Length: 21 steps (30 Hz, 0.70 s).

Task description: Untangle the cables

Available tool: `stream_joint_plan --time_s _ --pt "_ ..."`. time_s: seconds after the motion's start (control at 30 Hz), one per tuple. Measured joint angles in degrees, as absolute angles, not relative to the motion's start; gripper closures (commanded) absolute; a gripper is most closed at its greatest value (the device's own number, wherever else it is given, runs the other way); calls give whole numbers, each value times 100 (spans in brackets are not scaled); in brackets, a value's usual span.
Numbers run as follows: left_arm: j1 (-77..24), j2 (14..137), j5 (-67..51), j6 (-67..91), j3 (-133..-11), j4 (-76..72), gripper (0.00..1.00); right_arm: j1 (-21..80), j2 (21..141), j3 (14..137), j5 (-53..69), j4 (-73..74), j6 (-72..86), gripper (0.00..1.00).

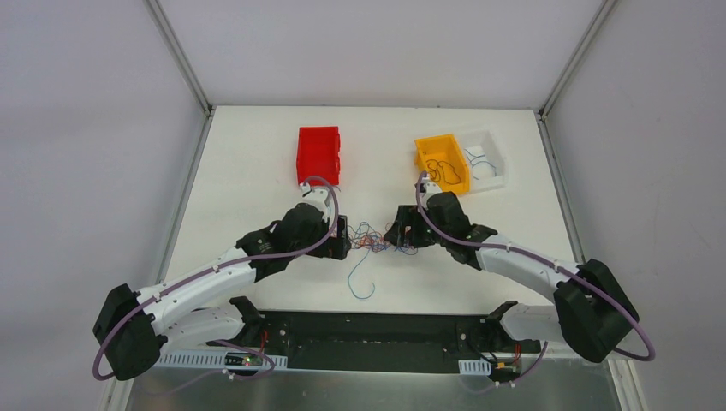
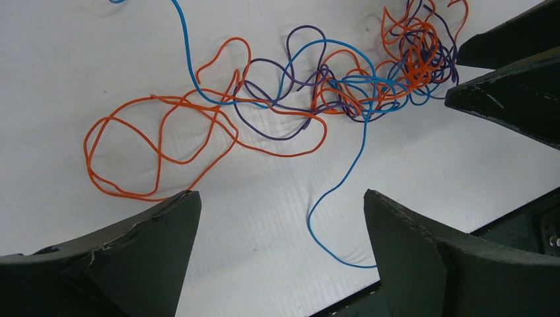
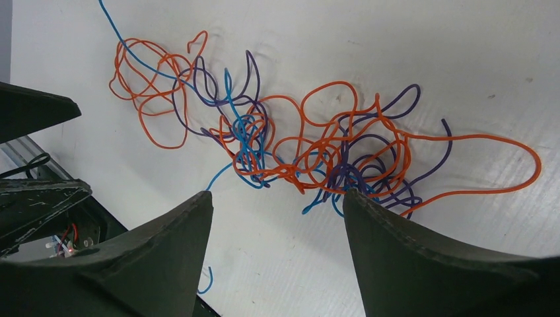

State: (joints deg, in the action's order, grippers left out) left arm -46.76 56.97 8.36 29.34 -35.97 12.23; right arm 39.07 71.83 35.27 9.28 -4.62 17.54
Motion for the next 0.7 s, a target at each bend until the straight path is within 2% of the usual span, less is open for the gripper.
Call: stream_joint_plan --time_s 0.2,0.7 --pt "-4676 5697 659 3146 -3586 1339 4 3970 7282 2989 854 -1076 1796 26" --pt "-4676 5701 532 3682 -3465 1448 5 4209 7915 3028 805 -1522 1953 29"
